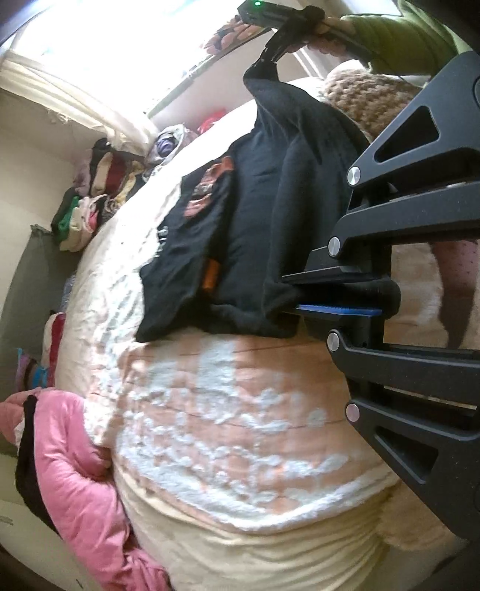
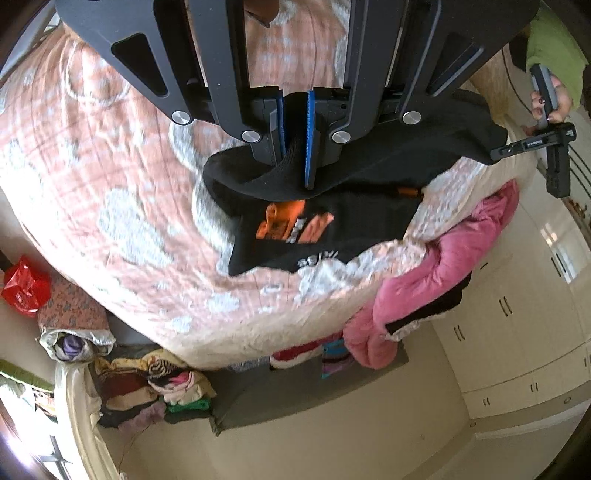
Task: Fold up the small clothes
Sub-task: 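Lift the hem with both tools and fold it toward the collar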
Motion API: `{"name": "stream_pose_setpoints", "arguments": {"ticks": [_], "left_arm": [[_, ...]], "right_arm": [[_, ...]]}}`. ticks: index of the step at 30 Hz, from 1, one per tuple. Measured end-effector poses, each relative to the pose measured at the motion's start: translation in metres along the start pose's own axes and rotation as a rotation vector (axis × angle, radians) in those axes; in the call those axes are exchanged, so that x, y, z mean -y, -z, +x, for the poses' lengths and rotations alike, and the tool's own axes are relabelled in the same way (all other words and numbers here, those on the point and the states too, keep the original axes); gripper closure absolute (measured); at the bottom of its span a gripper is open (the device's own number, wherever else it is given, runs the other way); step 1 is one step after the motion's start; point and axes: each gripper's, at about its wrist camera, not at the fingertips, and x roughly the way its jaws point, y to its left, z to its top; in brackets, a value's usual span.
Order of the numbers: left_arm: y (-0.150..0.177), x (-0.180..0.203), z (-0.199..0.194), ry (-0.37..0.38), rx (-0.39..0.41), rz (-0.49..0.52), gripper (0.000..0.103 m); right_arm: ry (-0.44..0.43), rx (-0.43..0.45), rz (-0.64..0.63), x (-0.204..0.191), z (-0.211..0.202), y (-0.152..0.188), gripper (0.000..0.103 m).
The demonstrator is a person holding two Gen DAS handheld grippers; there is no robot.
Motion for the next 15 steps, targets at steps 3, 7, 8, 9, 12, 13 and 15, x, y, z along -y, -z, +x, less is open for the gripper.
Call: {"name": "stream_pose_setpoints", "arguments": {"ticks": [3, 7, 8, 9, 12, 13, 15], "left_arm": [[-0.012, 0.005, 0.002, -0.008, 0.022, 0.006, 0.099], [-0.023, 0.007, 0.002, -0.01, 0.05, 0.008, 0.099], [-0.025, 0.007, 0.002, -0.011, 0.055, 0.009, 0.099], [-0.028, 0.008, 0.003, -0.011, 0.063, 0.007, 0.099], [-0.036, 0.01, 0.004, -0.016, 0.08, 0.011, 0.099], [-0.039, 0.011, 0.004, -0.02, 0.089, 0.013, 0.099], [-0.044, 0.012, 0.005, -0.018, 0.098, 0.01, 0.099]], "right_arm": [[0.004, 0.02, -0.007, 0.0, 0.001, -0.007, 0.096], [0.008, 0.034, -0.003, 0.002, 0.003, -0.015, 0.096], [0.013, 0.037, -0.002, 0.002, 0.005, -0.016, 0.096], [0.016, 0.039, -0.003, 0.002, 0.006, -0.017, 0.096], [0.025, 0.045, -0.004, 0.002, 0.01, -0.023, 0.096], [0.027, 0.049, -0.005, 0.002, 0.011, -0.025, 0.096], [0.035, 0.058, -0.007, 0.002, 0.013, -0.03, 0.096]]}}
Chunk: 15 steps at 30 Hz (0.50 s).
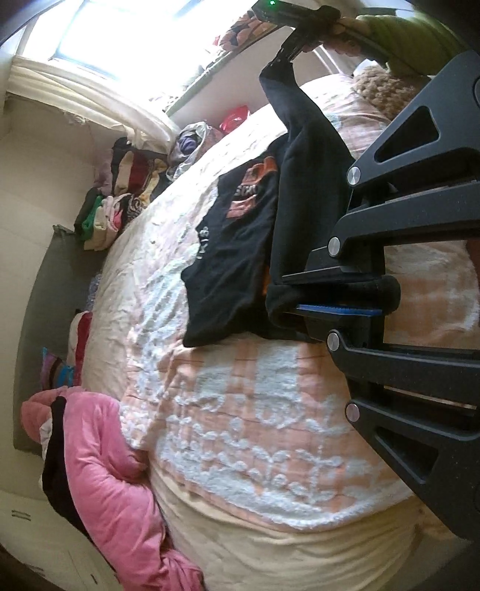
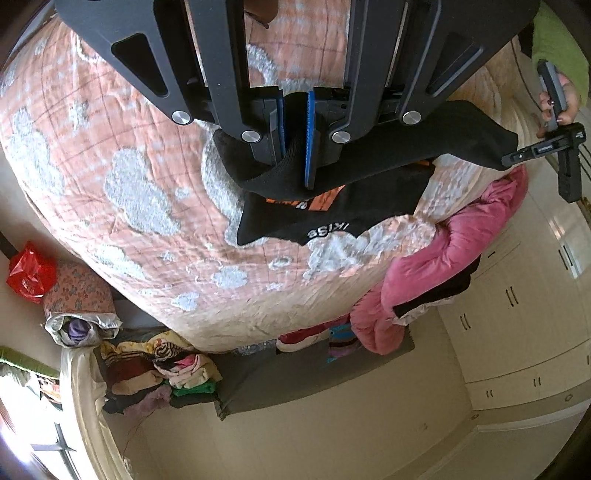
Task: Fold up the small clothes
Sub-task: 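Lift the hem with both tools and fold it toward the collar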
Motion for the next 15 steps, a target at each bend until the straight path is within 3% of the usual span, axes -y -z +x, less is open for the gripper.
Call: {"name": "stream_pose_setpoints", "arguments": {"ticks": [15], "left_arm": [[-0.037, 0.003, 0.016, -0.002, 0.043, -0.011, 0.099]], "right_arm": [[0.031, 0.018, 0.042, 0.007, 0.028, -0.038, 0.096]]}}
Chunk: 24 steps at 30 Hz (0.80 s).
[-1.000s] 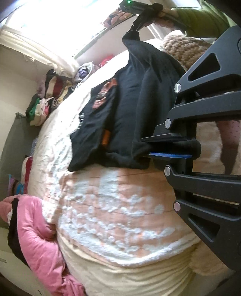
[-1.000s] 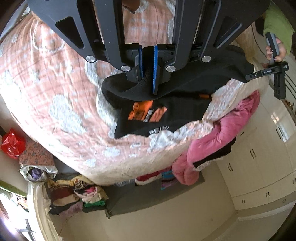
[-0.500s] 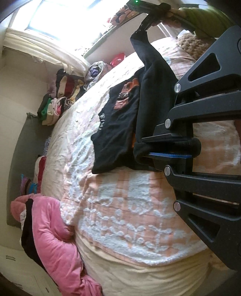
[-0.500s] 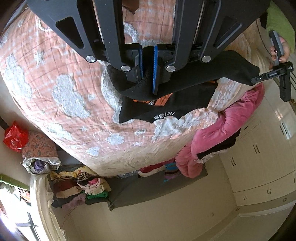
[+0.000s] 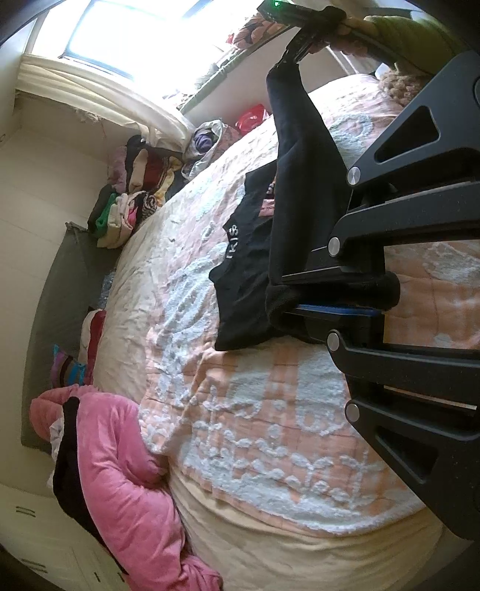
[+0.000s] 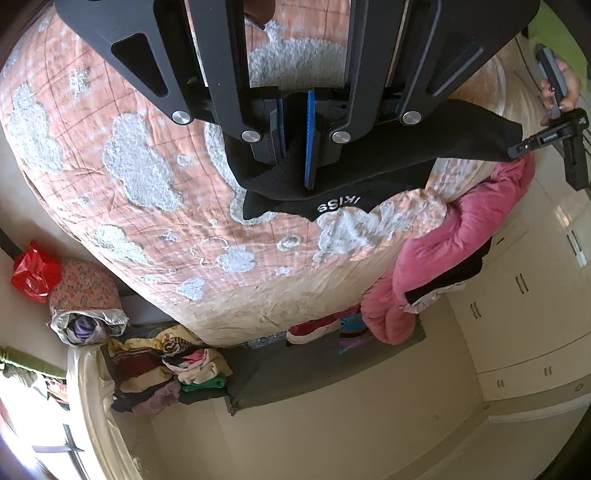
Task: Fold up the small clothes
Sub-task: 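Lift the hem with both tools and fold it toward the collar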
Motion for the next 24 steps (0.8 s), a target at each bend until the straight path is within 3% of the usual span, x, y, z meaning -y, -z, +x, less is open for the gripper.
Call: {"name": "stream_pose_setpoints", "arguments": {"ticks": [14, 24], "left_arm": [[-0.04, -0.007, 0.031, 0.032, 0.007, -0.083, 0.1], [-0.059, -0.013, 0.057, -0.023, -0.003, -0.082, 0.1]], "right_arm": [[0.053, -0.028, 0.044, 0.005, 0.03, -0.023, 0.096], [0.102, -0.083, 0.036, 0.003, 0.07, -0.039, 0.096]]}}
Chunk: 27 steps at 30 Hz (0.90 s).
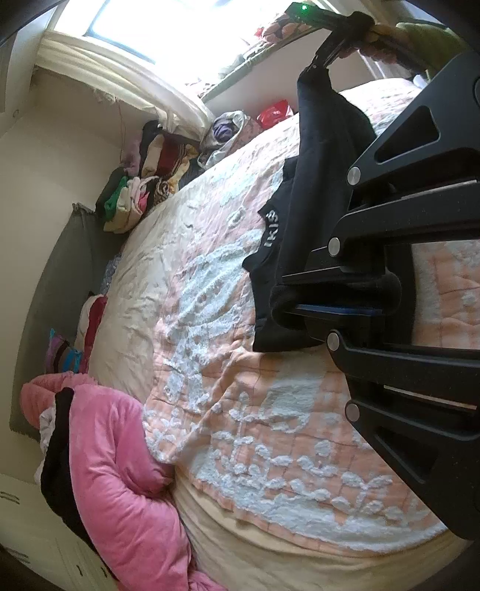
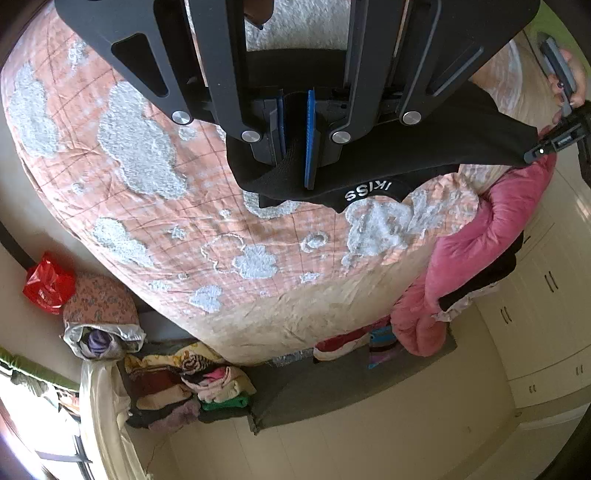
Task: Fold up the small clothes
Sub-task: 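Lift the hem with both tools and fold it toward the collar, then lay the hem over the collar and open both tools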
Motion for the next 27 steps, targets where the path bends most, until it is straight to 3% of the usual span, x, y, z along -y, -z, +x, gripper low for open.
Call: {"name": "stream_pose_setpoints", "arguments": {"ticks": [13, 23, 26, 27], "left_arm": [[-0.006, -0.015, 0.047, -0.081, -0.048, -0.011, 0.1], [-0.007, -0.018, 0.065, -0.082, -0.055, -0.039, 0.097], [-0.007, -0.018, 0.061, -0.091, -0.032, -0.041, 0.097], [-0.007, -0.018, 0.06, -0.09, -0.029, -0.039, 0.097]], "right_arm": [[0.04, -0.04, -0.001, -0.009, 0.048, -0.011, 0.096], [0.081, -0.065, -0.035, -0.005, 0.073, -0.001, 0.092], [0.079, -0.058, -0.05, -0.007, 0.073, 0.002, 0.074], [0.091, -0.042, -0.054, -0.007, 0.071, 0.002, 0.059]]}}
